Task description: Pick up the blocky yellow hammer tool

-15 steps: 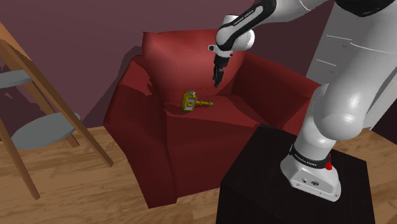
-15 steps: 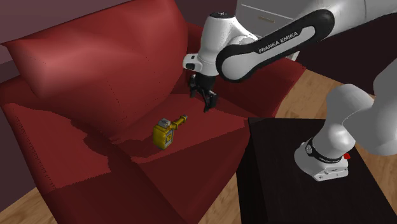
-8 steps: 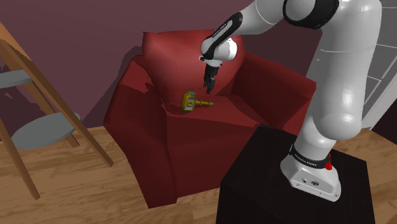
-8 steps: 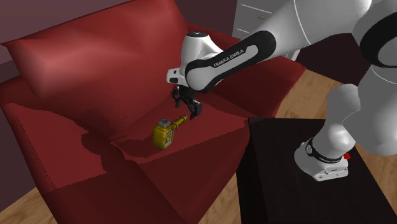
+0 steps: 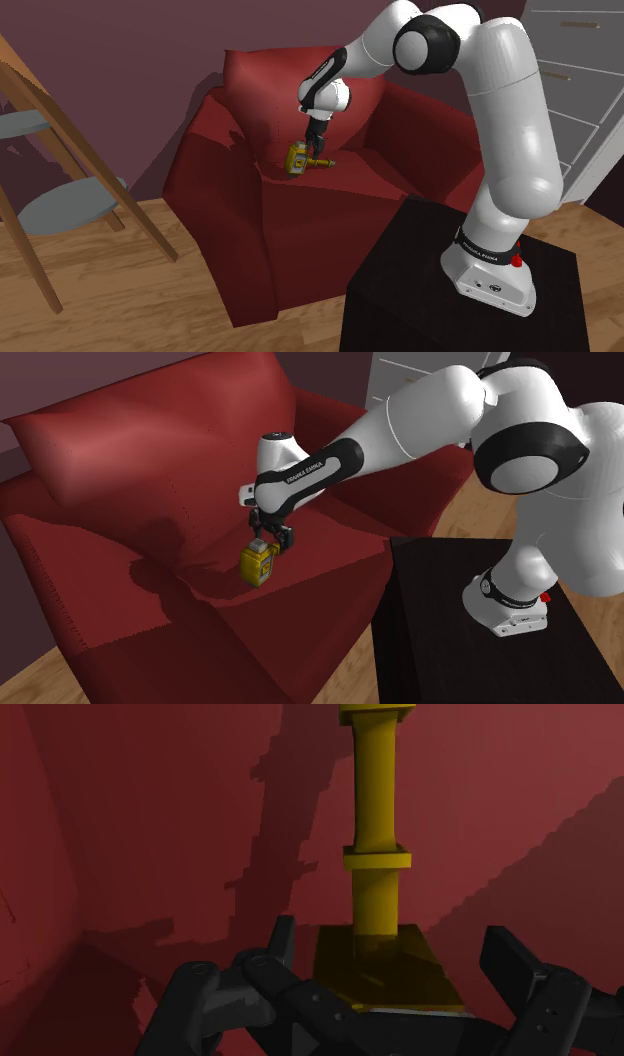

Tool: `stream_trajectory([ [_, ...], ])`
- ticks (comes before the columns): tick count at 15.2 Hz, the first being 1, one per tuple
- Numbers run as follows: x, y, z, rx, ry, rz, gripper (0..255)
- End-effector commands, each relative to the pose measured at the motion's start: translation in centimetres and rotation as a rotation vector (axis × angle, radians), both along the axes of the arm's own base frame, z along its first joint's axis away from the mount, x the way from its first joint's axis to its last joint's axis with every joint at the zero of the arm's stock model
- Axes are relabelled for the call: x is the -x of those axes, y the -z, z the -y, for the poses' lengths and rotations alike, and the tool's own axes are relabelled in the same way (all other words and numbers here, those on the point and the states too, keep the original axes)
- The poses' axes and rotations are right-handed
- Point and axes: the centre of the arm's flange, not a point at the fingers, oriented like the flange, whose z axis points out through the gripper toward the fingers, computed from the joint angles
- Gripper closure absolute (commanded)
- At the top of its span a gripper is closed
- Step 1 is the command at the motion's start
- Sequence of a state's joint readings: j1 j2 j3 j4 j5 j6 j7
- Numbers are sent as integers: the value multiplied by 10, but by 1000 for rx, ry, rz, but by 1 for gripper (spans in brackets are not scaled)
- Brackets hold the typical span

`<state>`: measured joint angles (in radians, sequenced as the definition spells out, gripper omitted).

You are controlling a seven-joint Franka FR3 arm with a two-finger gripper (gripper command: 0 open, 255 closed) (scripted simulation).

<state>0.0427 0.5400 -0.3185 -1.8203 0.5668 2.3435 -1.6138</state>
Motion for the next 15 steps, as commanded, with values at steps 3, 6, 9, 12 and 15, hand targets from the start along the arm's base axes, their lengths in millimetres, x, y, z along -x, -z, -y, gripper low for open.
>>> stream_trajectory([
  [3, -4, 25, 3, -3, -11, 1, 0],
  [6, -4, 41, 3, -3, -11, 1, 0],
  [9, -4, 44, 3, -3, -11, 1, 0],
  [12, -3, 44, 3, -3, -11, 1, 255],
  [15, -3, 44, 3, -3, -11, 1, 255],
])
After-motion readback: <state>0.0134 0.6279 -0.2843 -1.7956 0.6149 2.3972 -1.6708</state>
